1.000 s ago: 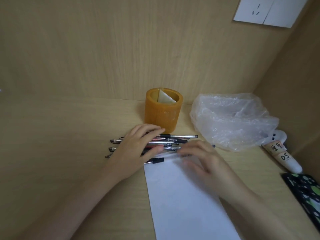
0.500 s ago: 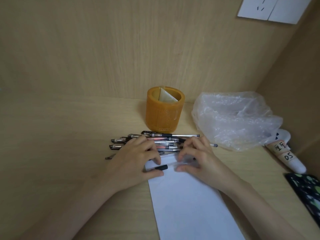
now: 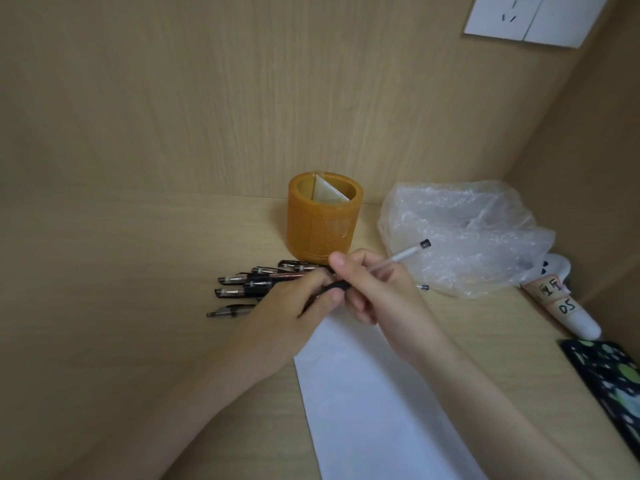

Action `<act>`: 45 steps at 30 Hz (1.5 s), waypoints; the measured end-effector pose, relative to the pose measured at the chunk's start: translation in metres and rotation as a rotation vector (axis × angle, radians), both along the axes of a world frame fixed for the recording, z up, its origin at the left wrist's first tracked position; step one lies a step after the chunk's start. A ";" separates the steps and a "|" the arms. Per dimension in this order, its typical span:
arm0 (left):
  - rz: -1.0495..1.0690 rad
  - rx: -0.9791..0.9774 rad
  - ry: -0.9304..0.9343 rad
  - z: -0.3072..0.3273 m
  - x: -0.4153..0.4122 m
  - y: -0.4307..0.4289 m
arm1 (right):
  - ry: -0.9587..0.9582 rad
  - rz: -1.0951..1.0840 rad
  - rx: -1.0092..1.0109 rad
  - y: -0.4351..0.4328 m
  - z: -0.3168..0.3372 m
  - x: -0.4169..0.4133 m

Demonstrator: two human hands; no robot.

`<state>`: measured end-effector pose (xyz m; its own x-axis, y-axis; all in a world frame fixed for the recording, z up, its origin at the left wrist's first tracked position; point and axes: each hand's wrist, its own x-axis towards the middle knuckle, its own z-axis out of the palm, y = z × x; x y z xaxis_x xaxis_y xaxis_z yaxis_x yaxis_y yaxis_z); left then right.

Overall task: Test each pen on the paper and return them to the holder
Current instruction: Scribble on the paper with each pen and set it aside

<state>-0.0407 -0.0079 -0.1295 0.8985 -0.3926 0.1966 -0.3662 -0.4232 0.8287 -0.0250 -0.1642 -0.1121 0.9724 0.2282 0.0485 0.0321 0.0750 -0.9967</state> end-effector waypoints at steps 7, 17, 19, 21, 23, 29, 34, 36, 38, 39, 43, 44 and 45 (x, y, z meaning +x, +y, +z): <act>-0.012 -0.249 0.163 0.004 -0.007 0.000 | -0.050 -0.036 0.075 0.009 -0.004 -0.007; -0.186 -0.428 0.540 0.017 -0.021 0.008 | -0.024 -0.043 0.160 0.012 0.001 -0.025; -0.277 -0.396 0.638 0.019 -0.020 0.015 | -0.002 -0.033 0.167 0.011 -0.002 -0.026; -0.321 -0.312 0.642 0.017 -0.018 0.019 | 0.012 0.007 0.094 0.009 -0.005 -0.024; -0.324 -0.300 0.637 0.015 -0.017 0.017 | -0.006 0.037 0.006 0.007 -0.007 -0.021; -0.190 -0.446 0.715 0.015 -0.019 0.001 | -0.068 -0.018 0.001 0.006 -0.007 -0.014; -0.153 -0.543 0.713 0.018 -0.023 -0.003 | -0.010 -0.042 0.060 0.006 -0.005 -0.014; -0.192 -0.560 0.730 0.017 -0.022 -0.001 | 0.005 -0.067 0.093 0.006 -0.003 -0.016; -0.248 -0.557 0.768 0.017 -0.020 0.004 | 0.020 -0.078 0.111 0.009 -0.004 -0.018; -0.272 -0.555 0.793 0.017 -0.020 0.007 | 0.023 -0.079 0.123 0.011 -0.004 -0.019; -0.386 -0.480 0.828 0.016 -0.016 0.015 | 0.018 -0.048 0.108 0.011 -0.007 -0.017; -0.414 -0.443 0.808 0.016 -0.014 0.015 | 0.016 -0.013 0.068 0.009 -0.007 -0.016; -0.433 -0.414 0.791 0.015 -0.012 0.015 | 0.012 0.021 0.015 0.007 -0.007 -0.015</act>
